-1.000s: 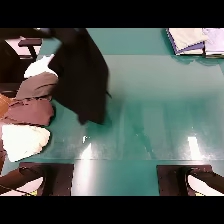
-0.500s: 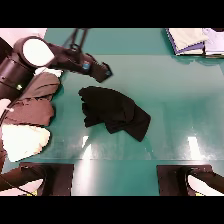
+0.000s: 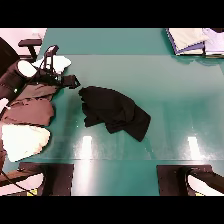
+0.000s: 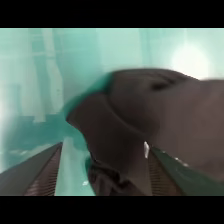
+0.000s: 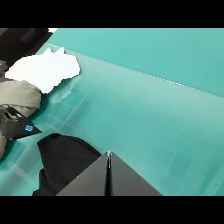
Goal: Fold the shirts.
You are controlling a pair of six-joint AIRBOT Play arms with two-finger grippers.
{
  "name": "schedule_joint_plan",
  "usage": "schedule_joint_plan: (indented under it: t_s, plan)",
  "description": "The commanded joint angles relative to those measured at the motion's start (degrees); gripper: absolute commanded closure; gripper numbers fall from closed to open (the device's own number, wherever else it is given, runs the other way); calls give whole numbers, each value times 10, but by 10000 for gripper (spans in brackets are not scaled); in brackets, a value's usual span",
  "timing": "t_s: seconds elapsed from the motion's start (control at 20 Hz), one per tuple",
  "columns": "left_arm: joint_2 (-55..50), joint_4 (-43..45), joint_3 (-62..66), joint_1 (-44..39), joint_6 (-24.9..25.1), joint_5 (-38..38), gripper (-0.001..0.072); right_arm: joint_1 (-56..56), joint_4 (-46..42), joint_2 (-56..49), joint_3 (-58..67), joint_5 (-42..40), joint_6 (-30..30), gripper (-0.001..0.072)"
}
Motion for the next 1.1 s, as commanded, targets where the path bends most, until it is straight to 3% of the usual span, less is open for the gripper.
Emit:
schedule_joint_plan:
  t_s: [0.0, 0.2, 0.45, 0.5, 0.65, 0.7, 0.75, 0.9, 1.05]
  plan:
    - [-38, -42, -28, 19, -4, 38, 99, 0, 0, 0, 0, 5, 0, 696]
    - [-96, -129, -28, 19, -11, 35, 98, 0, 0, 0, 0, 31, 0, 696]
    - [-122, -164, -28, 19, -11, 15, 111, 0, 0, 0, 0, 30, 0, 696]
    - [-122, -165, -28, 19, -10, 16, 232, 0, 0, 0, 0, 30, 0, 696]
    - [-122, -181, -28, 19, -10, 49, 347, 0, -1, 0, -3, 30, 0, 696]
    - [-122, -189, -28, 19, -10, 62, 570, 0, 0, 0, -12, 33, 0, 696]
    - [-122, -191, -24, 19, -10, 68, 683, 0, -2, 0, -24, 43, 0, 696]
    - [-110, -183, 17, 25, 9, 47, 682, 0, -55, 3, -111, 109, 21, 696]
    - [-76, -132, 64, 30, 22, 37, 682, -8, -165, 24, -270, 107, 53, 696]
